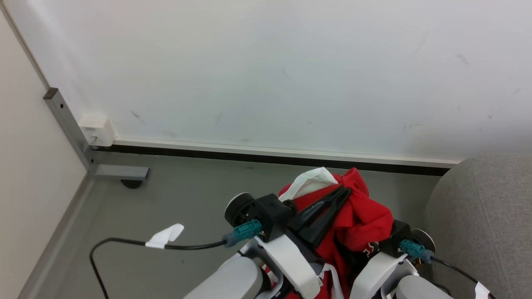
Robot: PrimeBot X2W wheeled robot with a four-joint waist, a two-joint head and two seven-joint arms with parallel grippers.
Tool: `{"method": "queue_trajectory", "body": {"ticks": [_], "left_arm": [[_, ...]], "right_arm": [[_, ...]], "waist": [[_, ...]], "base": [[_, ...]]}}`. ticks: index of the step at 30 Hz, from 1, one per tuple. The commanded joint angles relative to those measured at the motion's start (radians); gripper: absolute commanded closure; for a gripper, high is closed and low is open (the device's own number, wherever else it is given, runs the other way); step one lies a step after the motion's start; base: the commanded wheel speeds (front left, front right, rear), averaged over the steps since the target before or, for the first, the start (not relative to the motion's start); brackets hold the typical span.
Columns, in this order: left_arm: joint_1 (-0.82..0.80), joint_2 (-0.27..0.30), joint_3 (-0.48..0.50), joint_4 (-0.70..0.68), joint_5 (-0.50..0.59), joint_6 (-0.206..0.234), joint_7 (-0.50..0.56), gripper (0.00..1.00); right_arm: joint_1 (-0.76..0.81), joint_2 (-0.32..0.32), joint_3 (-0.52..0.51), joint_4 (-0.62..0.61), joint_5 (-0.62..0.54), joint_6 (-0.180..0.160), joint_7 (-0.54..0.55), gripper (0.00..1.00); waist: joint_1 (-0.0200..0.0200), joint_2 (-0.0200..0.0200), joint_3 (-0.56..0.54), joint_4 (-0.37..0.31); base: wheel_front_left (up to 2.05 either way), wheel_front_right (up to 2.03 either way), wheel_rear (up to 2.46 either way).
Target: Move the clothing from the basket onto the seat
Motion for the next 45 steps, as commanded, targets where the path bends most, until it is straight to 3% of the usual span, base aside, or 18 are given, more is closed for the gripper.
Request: {"method": "queue_trajectory", "body": {"ticks": [1,26,27,28,29,30,31,45], "left_arm": [[0.005,0.004,0.002,0.003,-0.014,0.004,-0.006,1.00],[-0.012,0.027,0.021,0.027,-0.027,0.030,-0.020,1.00],[-0.011,0.026,0.021,0.026,-0.028,0.033,-0.023,0.87],[-0.009,0.026,0.023,0.026,-0.030,0.034,-0.025,0.66],[-0.008,0.027,0.023,0.027,-0.031,0.036,-0.027,0.52],[-0.006,0.028,0.024,0.028,-0.032,0.037,-0.026,0.22],[-0.005,0.028,0.025,0.029,-0.034,0.039,-0.028,0.00],[0.020,0.037,0.039,0.029,-0.040,0.060,-0.057,0.00]], "right_arm": [[-0.004,-0.004,-0.003,-0.003,0.008,-0.002,0.000,1.00],[0.006,-0.005,-0.053,-0.052,-0.006,-0.002,0.000,1.00],[0.008,-0.007,-0.058,-0.056,-0.010,-0.002,0.000,1.00],[0.009,-0.011,-0.065,-0.062,-0.017,-0.002,0.000,1.00],[0.009,-0.015,-0.071,-0.071,-0.021,-0.002,0.000,1.00],[0.012,-0.020,-0.078,-0.079,-0.028,-0.002,0.000,1.00],[0.016,-0.024,-0.087,-0.087,-0.035,-0.002,0.000,1.00],[0.064,-0.107,-0.238,-0.227,-0.109,-0.002,0.000,1.00]], "waist": [[-0.0001,0.0000,0.001,-0.002],[-0.0001,0.0000,0.011,-0.054],[-0.0001,0.0000,0.012,-0.056],[-0.0001,0.0000,0.012,-0.058],[-0.0001,0.0000,0.013,-0.060],[-0.0001,0.0000,0.013,-0.063],[-0.0001,0.0000,0.013,-0.065],[-0.0001,0.0000,0.043,-0.169]], "base": [[0.00,0.00,0.00],[0.00,0.00,0.00],[0.00,0.00,0.00],[0.00,0.00,0.00],[0.00,0.00,0.00],[0.00,0.00,0.00],[0.00,0.00,0.00],[0.00,0.00,0.00]]}}
